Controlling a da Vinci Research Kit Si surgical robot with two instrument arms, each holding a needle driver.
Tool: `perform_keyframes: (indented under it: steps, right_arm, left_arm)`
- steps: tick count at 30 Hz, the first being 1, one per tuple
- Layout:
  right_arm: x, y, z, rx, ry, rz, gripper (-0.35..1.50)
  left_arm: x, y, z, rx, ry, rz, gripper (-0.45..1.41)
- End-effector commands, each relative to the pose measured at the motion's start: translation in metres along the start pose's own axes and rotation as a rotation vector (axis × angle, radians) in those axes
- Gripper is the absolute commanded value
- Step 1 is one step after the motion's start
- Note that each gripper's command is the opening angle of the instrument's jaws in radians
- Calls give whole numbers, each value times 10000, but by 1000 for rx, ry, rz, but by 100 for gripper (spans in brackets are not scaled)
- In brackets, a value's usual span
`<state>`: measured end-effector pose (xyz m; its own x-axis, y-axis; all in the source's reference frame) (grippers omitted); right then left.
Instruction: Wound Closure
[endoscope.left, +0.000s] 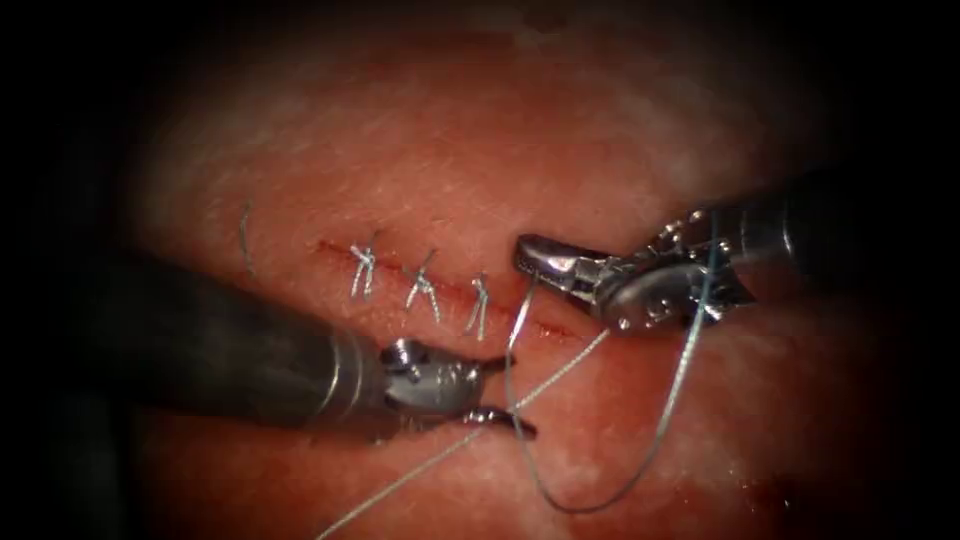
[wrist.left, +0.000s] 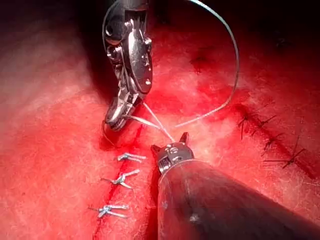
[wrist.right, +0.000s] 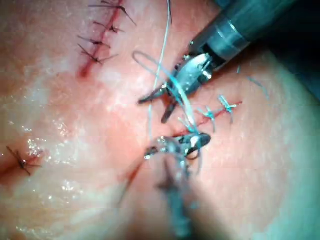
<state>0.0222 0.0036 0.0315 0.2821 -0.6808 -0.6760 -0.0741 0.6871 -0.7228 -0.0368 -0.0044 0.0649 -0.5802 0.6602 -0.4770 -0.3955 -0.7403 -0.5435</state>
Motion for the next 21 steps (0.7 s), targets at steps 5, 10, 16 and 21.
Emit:
perform_keyframes:
  steps: [5,10,16,21]
  right_arm:
    - [6,-32,2,12,8,-33,-35]
    - [13,-54,1,36,13,-70,-35]
    - [22,-80,6,63,22,-91,-35]
    - [27,-92,14,82,30,-100,-35]
  left_arm:
    - [-11,6,-1,-17,-3,2,52]
    - [-13,3,1,-16,-2,5,52]
    - [-22,-3,-8,-29,-18,-6,57]
    - [-32,-3,-20,-37,-76,-6,54]
